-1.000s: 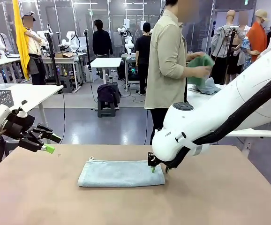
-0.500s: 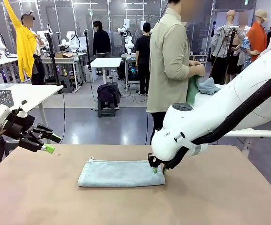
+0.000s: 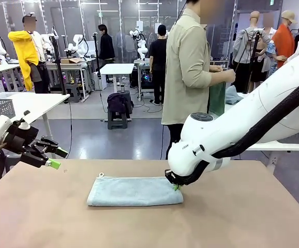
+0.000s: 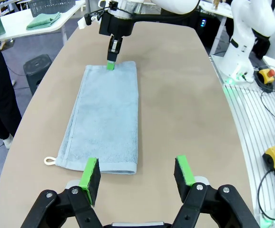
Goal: Fold the towels and place them in the basket.
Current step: When a person lays out a Towel with hook on the table, fold it in half twice.
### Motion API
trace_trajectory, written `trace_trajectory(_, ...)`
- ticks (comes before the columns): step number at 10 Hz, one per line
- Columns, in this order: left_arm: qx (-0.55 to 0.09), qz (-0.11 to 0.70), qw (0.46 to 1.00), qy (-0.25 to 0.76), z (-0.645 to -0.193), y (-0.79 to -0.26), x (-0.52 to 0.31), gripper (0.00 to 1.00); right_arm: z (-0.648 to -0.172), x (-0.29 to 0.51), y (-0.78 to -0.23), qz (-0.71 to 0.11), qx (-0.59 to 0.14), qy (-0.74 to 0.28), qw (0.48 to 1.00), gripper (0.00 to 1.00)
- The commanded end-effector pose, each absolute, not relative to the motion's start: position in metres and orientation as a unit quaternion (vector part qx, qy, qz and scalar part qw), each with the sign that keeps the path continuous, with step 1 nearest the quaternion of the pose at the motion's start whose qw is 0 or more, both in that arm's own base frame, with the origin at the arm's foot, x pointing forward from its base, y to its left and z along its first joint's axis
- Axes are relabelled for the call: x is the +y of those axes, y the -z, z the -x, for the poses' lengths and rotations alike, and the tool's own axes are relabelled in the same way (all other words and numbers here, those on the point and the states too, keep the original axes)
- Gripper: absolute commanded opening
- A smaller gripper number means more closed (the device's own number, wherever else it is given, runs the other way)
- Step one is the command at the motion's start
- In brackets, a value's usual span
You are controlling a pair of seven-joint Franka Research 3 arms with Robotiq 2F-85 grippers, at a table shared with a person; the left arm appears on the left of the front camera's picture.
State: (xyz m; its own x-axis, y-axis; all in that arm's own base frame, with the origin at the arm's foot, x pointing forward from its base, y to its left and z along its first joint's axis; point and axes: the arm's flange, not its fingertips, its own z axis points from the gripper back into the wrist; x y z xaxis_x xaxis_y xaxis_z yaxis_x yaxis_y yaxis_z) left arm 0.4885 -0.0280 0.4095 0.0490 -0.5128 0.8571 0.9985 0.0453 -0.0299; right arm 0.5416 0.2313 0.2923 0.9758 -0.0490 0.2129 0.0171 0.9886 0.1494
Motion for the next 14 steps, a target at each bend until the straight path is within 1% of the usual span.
trace_trajectory(1, -0.349, 0.351, 0.636, 0.592, -0.486, -0.412, -0.029, 0.79, -0.540, 0.236, -0.285, -0.059, -0.095, 0.035, 0.993, 0.00)
trace_trajectory(4, -0.349, 0.351, 0.636, 0.592, -0.486, -0.412, -0.029, 0.79, -0.538, 0.222, -0.300, -0.052, -0.087, 0.017, 0.995, 0.00)
trace_trajectory(7, -0.349, 0.351, 0.636, 0.592, -0.486, -0.412, -0.029, 0.79, -0.536, 0.217, -0.346, -0.021, -0.114, -0.001, 0.993, 0.00)
trace_trajectory(10, -0.349, 0.351, 0.636, 0.592, -0.486, -0.412, -0.029, 0.79, -0.534, 0.258, -0.395, -0.007, -0.143, -0.032, 0.989, 0.00)
trace_trajectory(14, -0.349, 0.351, 0.636, 0.592, -0.486, -0.412, -0.029, 0.79, -0.516, 0.354, -0.416, -0.008, -0.150, -0.064, 0.987, 0.00)
